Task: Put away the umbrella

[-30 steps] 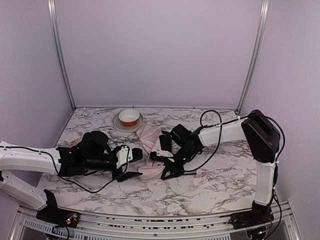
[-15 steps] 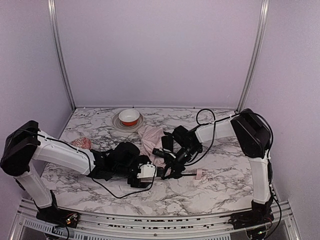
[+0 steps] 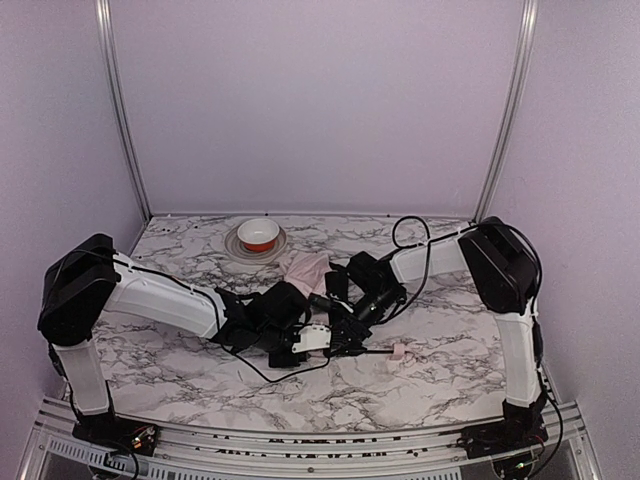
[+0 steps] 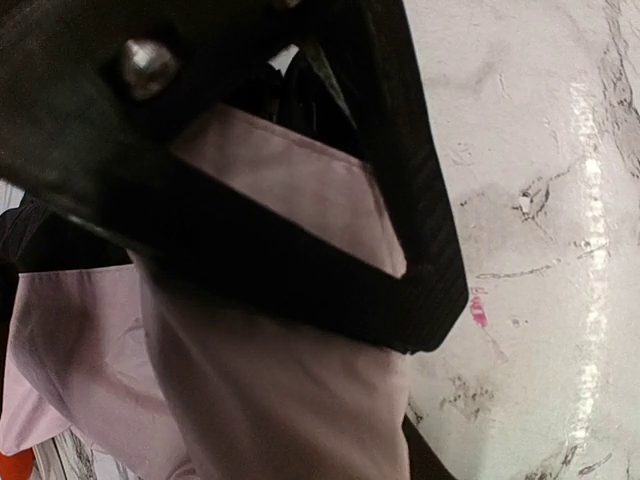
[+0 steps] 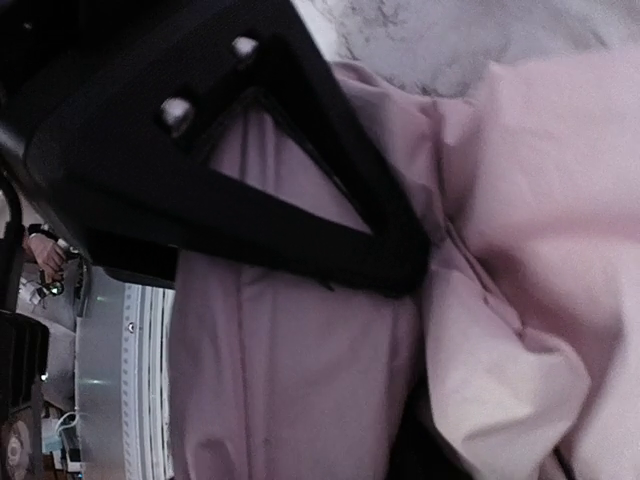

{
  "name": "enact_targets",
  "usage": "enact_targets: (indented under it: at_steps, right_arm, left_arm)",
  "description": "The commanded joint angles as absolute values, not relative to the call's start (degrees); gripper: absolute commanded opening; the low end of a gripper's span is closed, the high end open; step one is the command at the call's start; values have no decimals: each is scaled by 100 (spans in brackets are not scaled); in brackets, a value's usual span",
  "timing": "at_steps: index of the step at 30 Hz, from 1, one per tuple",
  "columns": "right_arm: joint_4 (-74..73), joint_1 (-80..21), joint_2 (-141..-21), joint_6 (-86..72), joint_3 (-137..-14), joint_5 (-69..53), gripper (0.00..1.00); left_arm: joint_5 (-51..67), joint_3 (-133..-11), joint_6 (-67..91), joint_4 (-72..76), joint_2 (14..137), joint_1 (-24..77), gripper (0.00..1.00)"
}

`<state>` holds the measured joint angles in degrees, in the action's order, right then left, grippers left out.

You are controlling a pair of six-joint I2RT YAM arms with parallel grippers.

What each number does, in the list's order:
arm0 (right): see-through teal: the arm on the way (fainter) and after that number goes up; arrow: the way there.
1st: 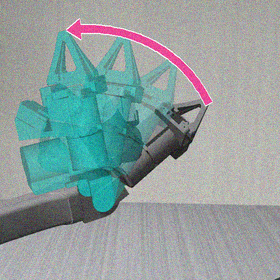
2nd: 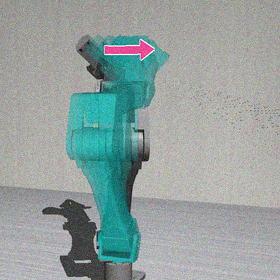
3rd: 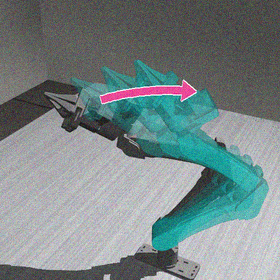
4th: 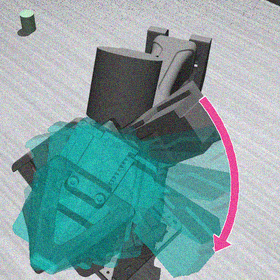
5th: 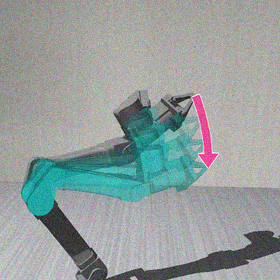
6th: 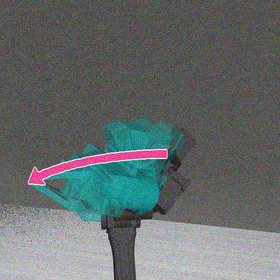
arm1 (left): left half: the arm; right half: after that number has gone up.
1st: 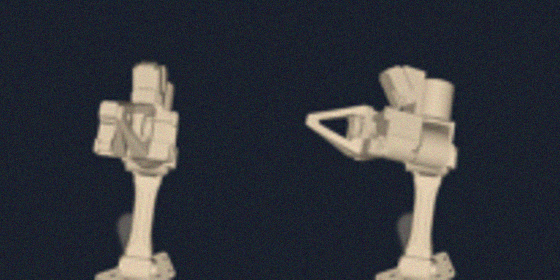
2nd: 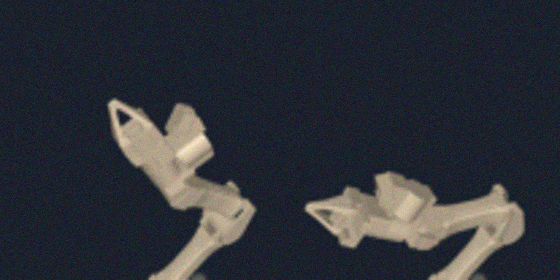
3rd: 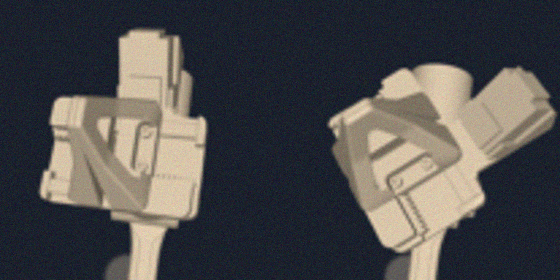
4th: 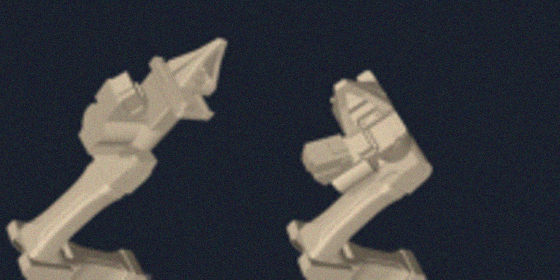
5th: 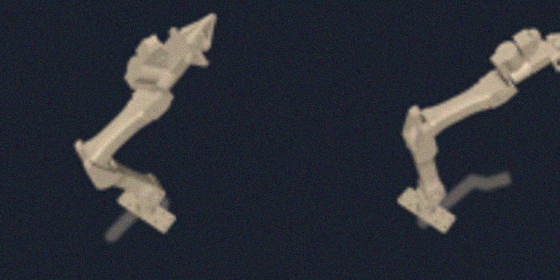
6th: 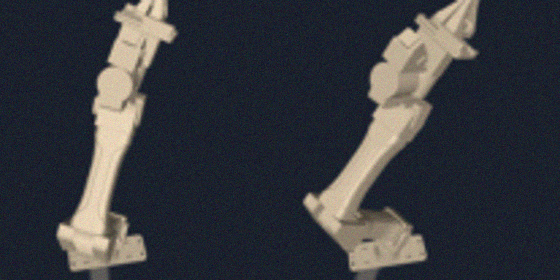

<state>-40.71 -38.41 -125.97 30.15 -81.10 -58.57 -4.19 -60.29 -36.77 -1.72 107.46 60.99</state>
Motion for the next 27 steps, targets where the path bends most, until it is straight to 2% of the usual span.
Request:
enact_targets:
  at_steps: [1, 4, 8, 11, 14, 24, 25, 27]
  right_arm:
    - [-3888, -3438, -12279, 2495, -8020, -5323, 52]
    - [-3289, -3215, -11677, 2060, -7757, -5226, 59]
    - [-2757, -3003, -10911, 1957, -7300, -4938, 59]
    - [-2917, -2979, -10704, 2015, -7007, -4608, 51]
    - [-2954, -2986, -10751, 1926, -6609, -4787, 44]
    - [-3097, -3196, -11218, 2087, -6400, -5566, 40]
    - [-3057, -3231, -11271, 2053, -6381, -5554, 37]
    - [-2917, -3268, -11367, 1916, -6356, -5435, 24]
  left_arm:
    - [243, -6027, -3456, -1262, 10951, 6072, 27]
    - [685, -6082, -3310, -1479, 10975, 6003, 24]
    - [960, -6118, -3146, -1619, 11012, 5905, 24]
    - [936, -6106, -3129, -1620, 11013, 5871, 25]
    - [936, -6141, -3125, -1617, 11013, 5860, 27]
    - [853, -6173, -3068, -1627, 11040, 5860, 29]
    - [853, -6170, -3065, -1629, 11033, 5859, 29]
    - [873, -6170, -3056, -1632, 11010, 5857, 28]
